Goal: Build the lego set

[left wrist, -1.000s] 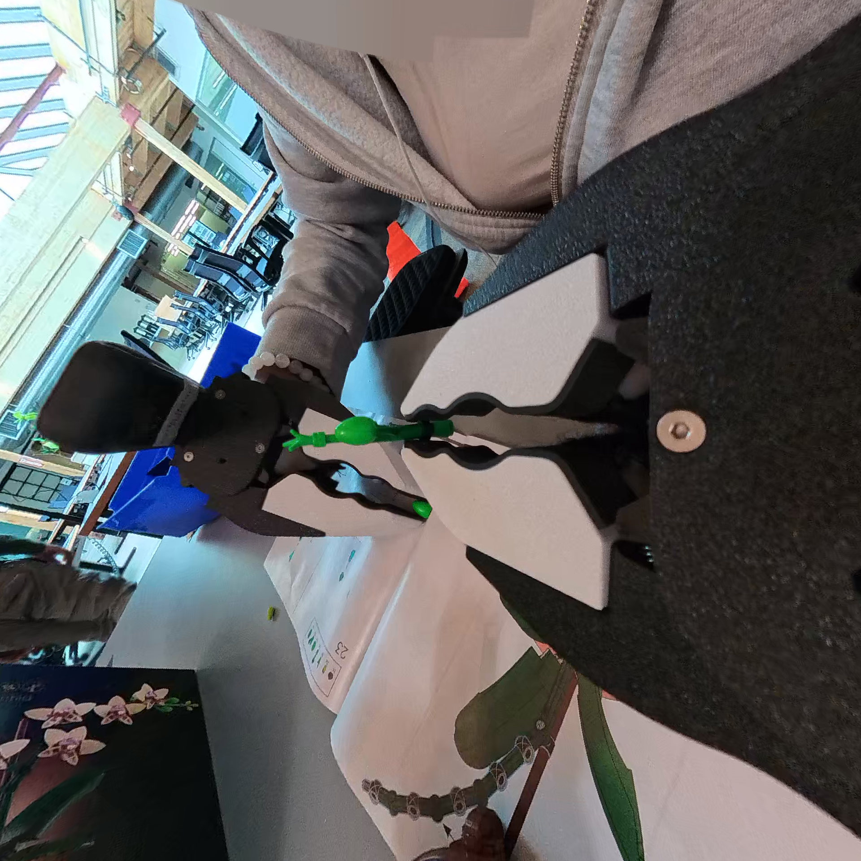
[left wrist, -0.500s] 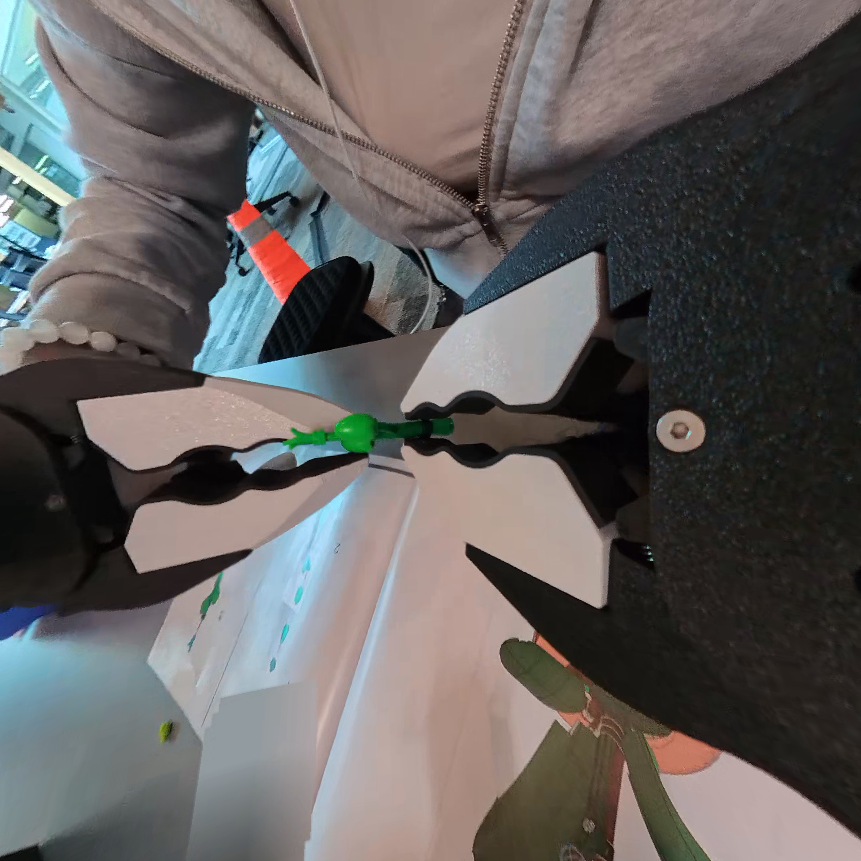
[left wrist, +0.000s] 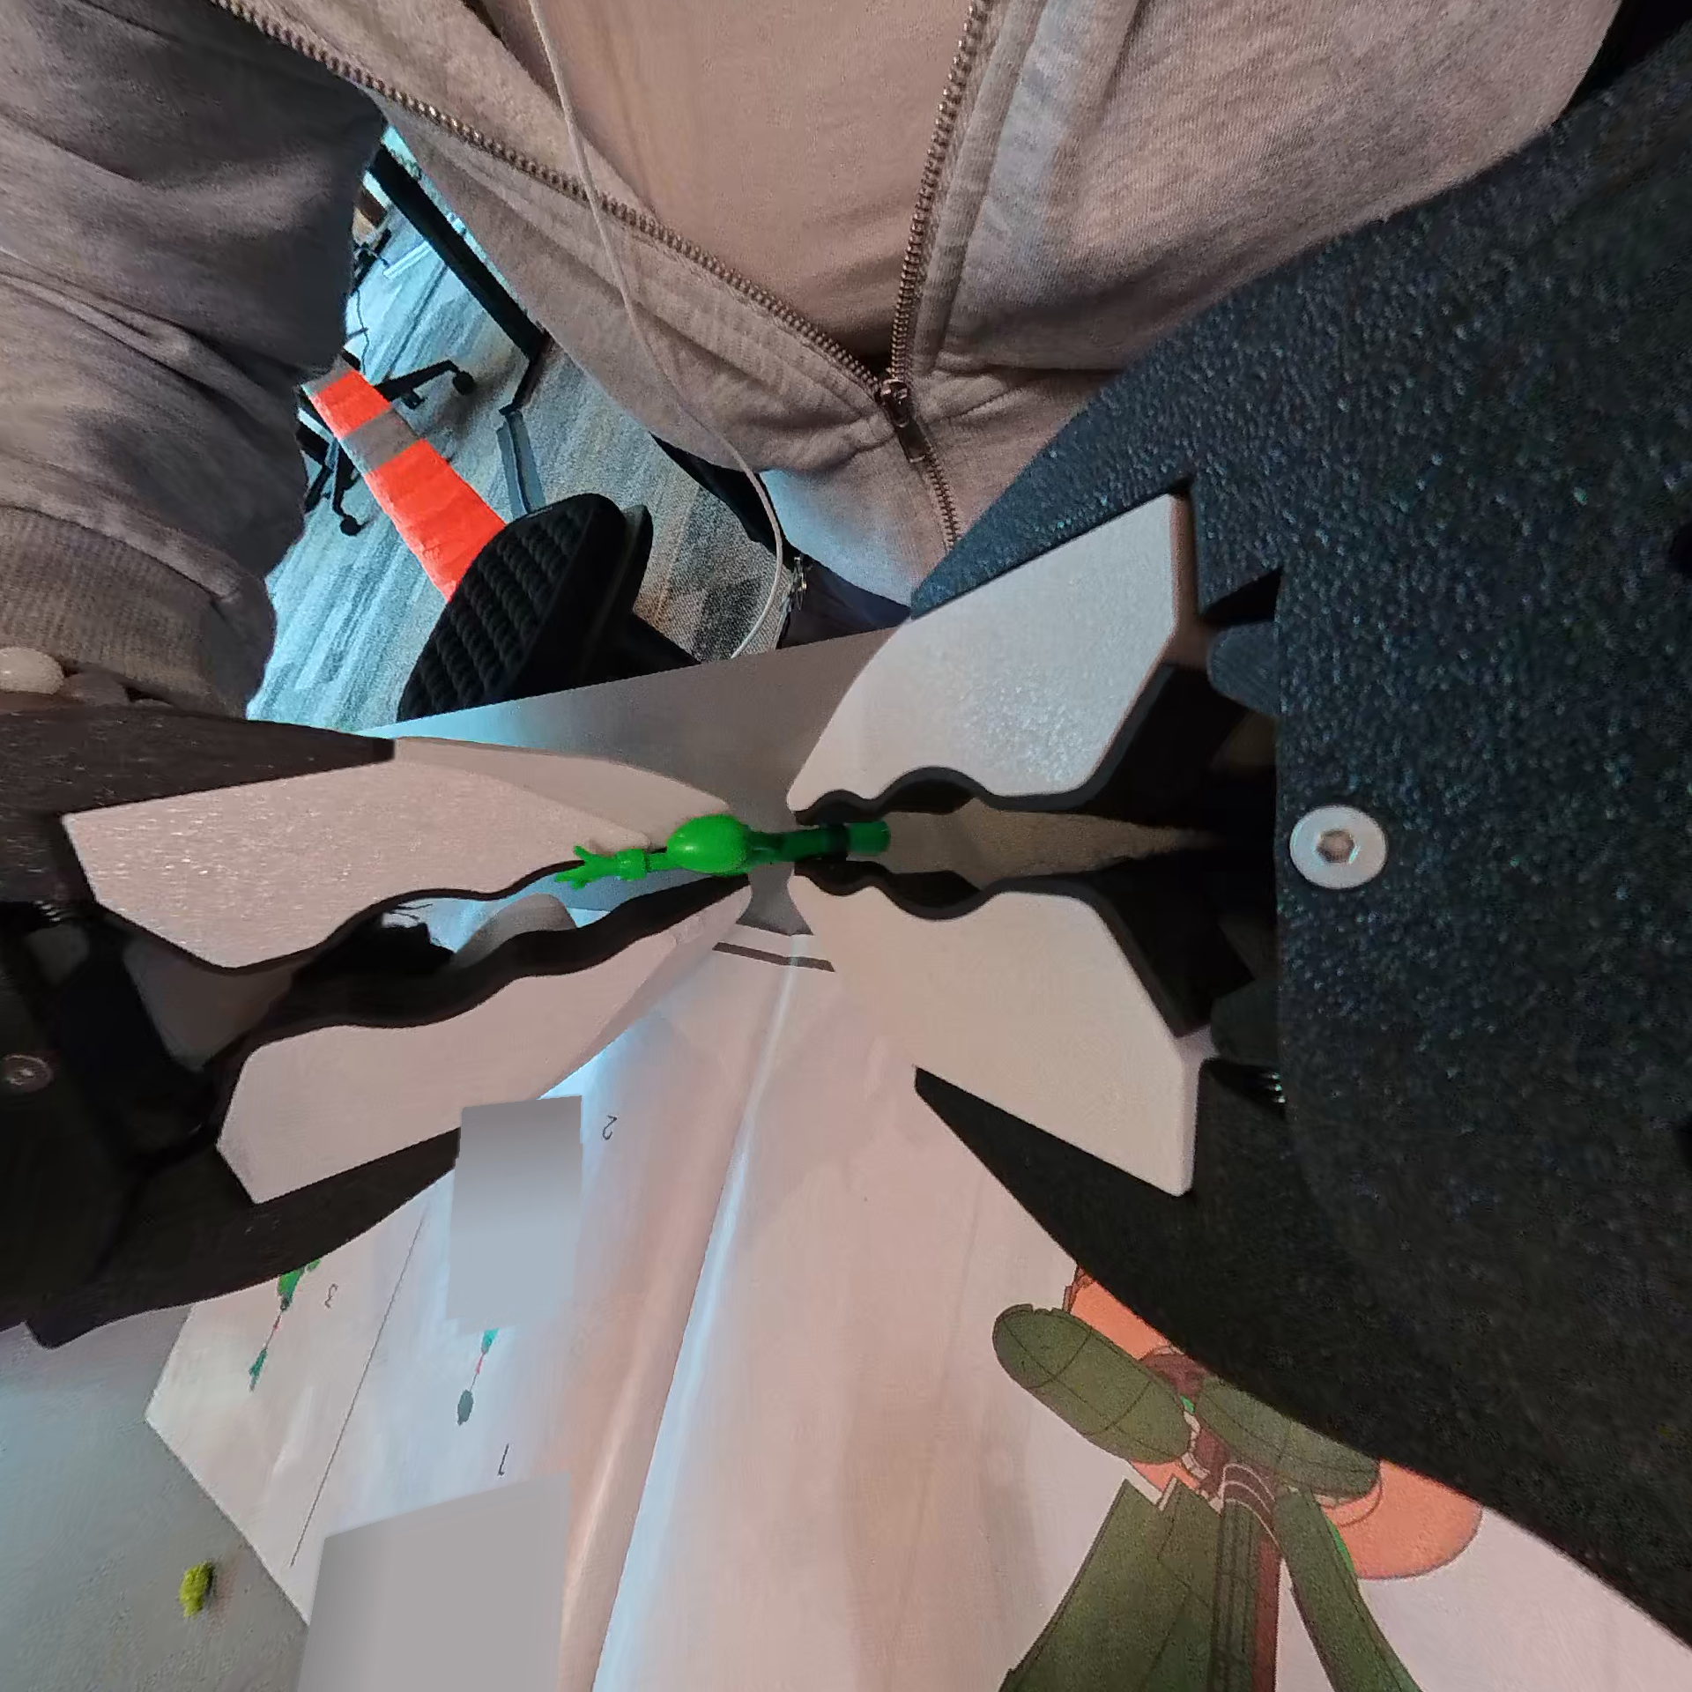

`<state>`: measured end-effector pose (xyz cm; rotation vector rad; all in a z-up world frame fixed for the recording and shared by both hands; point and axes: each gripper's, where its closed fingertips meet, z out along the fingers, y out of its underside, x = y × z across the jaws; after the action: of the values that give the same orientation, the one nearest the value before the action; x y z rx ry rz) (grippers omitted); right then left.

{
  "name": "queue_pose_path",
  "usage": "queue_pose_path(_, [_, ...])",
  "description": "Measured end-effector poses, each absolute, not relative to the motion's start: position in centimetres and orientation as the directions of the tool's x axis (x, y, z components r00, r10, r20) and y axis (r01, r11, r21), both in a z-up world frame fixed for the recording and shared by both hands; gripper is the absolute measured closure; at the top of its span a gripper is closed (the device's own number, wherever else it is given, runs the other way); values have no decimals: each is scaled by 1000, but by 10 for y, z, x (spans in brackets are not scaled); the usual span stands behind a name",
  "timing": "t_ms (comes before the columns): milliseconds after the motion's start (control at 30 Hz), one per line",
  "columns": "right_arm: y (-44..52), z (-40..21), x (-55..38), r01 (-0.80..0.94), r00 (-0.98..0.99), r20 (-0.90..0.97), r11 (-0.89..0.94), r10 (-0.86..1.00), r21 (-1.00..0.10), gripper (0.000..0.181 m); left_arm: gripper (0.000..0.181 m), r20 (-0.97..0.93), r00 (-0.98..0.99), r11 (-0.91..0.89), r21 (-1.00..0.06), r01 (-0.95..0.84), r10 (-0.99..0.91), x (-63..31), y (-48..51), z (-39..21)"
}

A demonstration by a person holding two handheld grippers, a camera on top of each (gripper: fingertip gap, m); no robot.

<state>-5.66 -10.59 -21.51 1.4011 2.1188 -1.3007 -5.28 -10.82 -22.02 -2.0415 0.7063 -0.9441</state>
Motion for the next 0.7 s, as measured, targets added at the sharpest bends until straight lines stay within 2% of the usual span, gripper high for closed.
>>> queue_pose_path(700, [-111, -240, -47, 873, -461, -663, 169, 589, -457, 173, 175, 363, 592, -619, -722, -310, -719, -45, -113, -246])
